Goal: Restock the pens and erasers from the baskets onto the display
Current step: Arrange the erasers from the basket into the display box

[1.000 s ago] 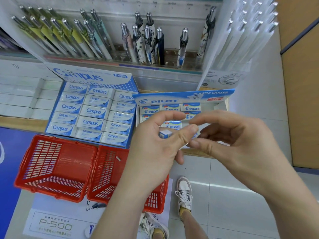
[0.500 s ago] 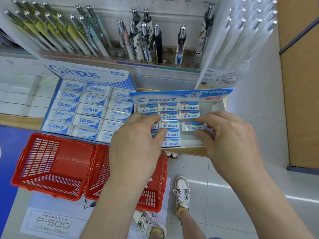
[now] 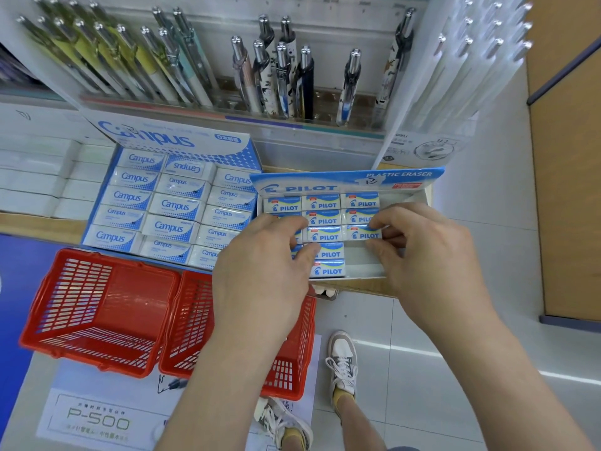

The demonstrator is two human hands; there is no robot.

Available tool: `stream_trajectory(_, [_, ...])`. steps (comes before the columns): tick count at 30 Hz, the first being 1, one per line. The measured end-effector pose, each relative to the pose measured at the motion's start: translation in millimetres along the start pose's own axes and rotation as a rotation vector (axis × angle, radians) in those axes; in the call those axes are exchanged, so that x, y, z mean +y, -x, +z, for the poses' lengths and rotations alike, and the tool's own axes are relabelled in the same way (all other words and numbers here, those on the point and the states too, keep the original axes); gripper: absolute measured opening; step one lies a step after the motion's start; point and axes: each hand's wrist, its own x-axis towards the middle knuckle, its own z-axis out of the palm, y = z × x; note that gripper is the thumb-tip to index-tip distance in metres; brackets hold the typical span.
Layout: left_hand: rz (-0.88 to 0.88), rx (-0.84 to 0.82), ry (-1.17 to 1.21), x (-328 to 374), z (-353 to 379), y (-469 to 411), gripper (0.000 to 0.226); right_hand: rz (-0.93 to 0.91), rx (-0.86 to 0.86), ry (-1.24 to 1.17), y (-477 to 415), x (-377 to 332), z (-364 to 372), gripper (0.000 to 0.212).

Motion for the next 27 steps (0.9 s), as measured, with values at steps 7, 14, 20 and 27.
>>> stream_trajectory(7, [-0.11, -0.042, 0.456, 0, -12, 3, 0.032, 0.118, 0.022, -0.115, 5, -9, -20, 0.026])
stream_trajectory(14, [-0.352, -0.239, 1.578, 30, -9, 15, 0.03, 0.518, -0.399, -1.096, 24, -50, -31, 0.015])
stream_trajectory(20, [-0.261, -0.209, 1.462, 34, -3, 23, 0.023, 0.552, -0.334, -1.249, 23, -53, -28, 0.013])
stream_trajectory(27, [-0.223, -0.105, 1.34, 26, -8, 22, 0.027, 0.614, -0.242, -1.265, 23, -54, -30, 0.019])
